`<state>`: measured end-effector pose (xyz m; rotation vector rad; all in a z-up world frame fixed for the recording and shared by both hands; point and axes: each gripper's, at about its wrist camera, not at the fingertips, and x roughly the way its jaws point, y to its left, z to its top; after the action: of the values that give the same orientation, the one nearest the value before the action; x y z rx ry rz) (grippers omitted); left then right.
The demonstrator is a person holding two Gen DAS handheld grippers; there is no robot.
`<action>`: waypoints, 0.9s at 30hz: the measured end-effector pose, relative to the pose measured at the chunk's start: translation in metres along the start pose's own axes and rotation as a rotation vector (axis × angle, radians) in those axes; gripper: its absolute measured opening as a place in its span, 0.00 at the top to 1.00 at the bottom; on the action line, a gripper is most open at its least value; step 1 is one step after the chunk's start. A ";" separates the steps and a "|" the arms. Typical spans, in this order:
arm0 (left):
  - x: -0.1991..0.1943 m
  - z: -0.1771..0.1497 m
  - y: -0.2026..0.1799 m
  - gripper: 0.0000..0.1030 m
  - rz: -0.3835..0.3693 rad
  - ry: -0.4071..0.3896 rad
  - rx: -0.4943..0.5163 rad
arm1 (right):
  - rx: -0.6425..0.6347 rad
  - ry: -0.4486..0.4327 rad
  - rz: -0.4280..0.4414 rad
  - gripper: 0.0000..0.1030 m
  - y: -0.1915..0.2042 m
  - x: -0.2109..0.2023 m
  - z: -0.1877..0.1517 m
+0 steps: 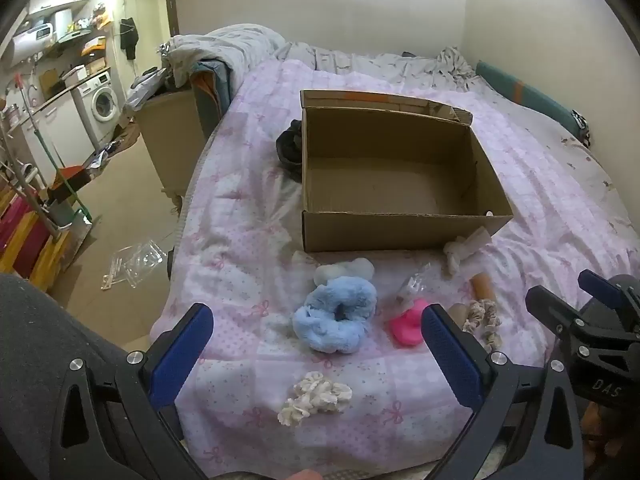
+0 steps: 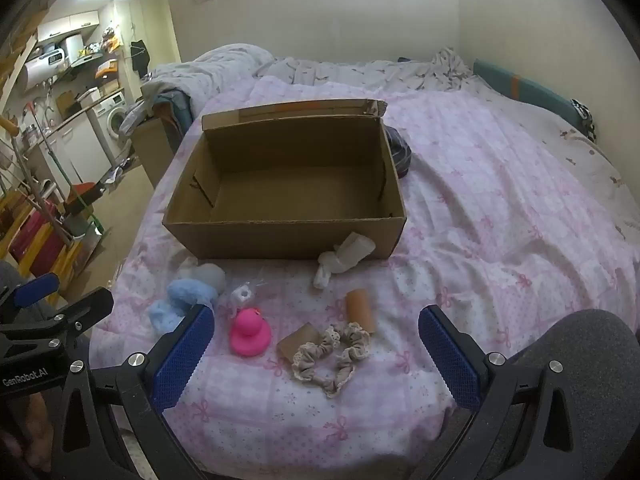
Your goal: Organize soft objects
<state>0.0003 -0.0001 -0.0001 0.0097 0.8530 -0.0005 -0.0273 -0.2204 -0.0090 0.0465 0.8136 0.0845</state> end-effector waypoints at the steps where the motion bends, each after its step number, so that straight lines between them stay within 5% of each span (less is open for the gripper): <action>1: 0.000 0.000 0.000 0.00 -0.001 0.000 0.000 | 0.001 0.000 0.002 0.00 0.000 0.000 0.000; 27: 0.000 0.000 0.000 0.00 -0.002 -0.005 -0.004 | 0.001 0.002 0.003 0.00 0.000 0.000 0.000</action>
<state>0.0005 0.0000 -0.0006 0.0050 0.8478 -0.0003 -0.0271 -0.2199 -0.0092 0.0489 0.8155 0.0866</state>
